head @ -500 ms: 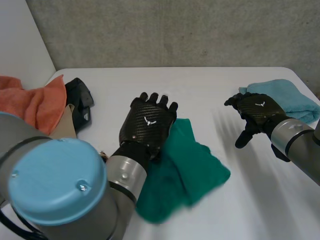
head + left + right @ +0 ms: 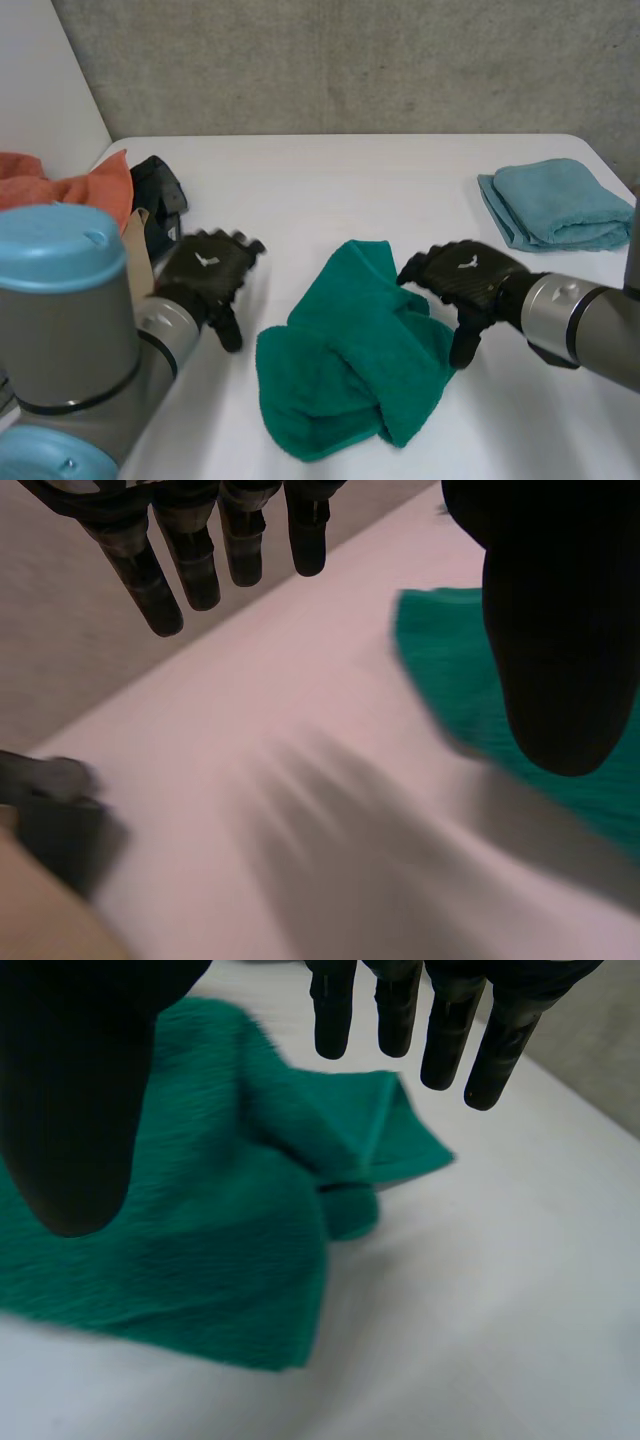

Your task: Fold the laundry.

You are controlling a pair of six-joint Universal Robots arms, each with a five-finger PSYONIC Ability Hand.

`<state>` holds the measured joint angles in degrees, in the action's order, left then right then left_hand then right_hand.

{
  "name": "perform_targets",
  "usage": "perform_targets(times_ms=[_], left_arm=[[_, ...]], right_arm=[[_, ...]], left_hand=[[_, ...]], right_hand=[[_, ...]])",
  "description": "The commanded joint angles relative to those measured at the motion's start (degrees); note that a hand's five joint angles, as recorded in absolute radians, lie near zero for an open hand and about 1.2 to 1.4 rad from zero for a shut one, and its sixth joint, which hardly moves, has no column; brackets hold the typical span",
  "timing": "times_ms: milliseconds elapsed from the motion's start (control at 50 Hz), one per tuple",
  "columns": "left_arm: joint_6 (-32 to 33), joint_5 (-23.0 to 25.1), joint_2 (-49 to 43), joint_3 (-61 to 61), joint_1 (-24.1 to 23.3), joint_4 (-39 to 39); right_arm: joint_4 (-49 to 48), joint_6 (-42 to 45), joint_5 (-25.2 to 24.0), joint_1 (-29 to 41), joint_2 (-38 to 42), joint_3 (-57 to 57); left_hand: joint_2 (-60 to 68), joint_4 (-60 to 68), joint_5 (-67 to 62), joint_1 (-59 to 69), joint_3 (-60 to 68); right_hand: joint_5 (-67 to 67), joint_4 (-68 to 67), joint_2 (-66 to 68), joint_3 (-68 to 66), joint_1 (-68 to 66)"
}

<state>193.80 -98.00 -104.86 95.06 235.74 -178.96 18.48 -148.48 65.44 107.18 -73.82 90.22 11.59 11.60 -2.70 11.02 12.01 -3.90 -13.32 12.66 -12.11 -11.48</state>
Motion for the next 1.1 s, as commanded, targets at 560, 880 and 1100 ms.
perform_targets(times_ms=[560,880,1100], left_arm=[[-4.7,-1.5,22.0,-6.2,-6.5,0.3],[-4.3,-1.7,16.7,-12.4,-1.3,2.2],[-3.5,-1.5,-12.9,-23.8,1.8,1.9]], right_arm=[[-3.1,-0.7,8.1,5.1,-17.1,-7.1],[4.9,1.7,8.1,6.0,-5.7,-27.6],[2.9,11.9,13.7,10.4,25.5,-46.9]], left_hand=[[68.4,68.4,-67.3,69.0,68.0],[68.4,68.4,-67.3,69.0,68.0],[58.4,58.4,-57.3,59.0,58.0]], right_hand=[[-66.1,-66.7,67.3,-67.9,-68.5],[-66.1,-66.7,67.3,-67.9,-68.5],[-66.1,-66.7,67.3,-67.9,-68.5]])
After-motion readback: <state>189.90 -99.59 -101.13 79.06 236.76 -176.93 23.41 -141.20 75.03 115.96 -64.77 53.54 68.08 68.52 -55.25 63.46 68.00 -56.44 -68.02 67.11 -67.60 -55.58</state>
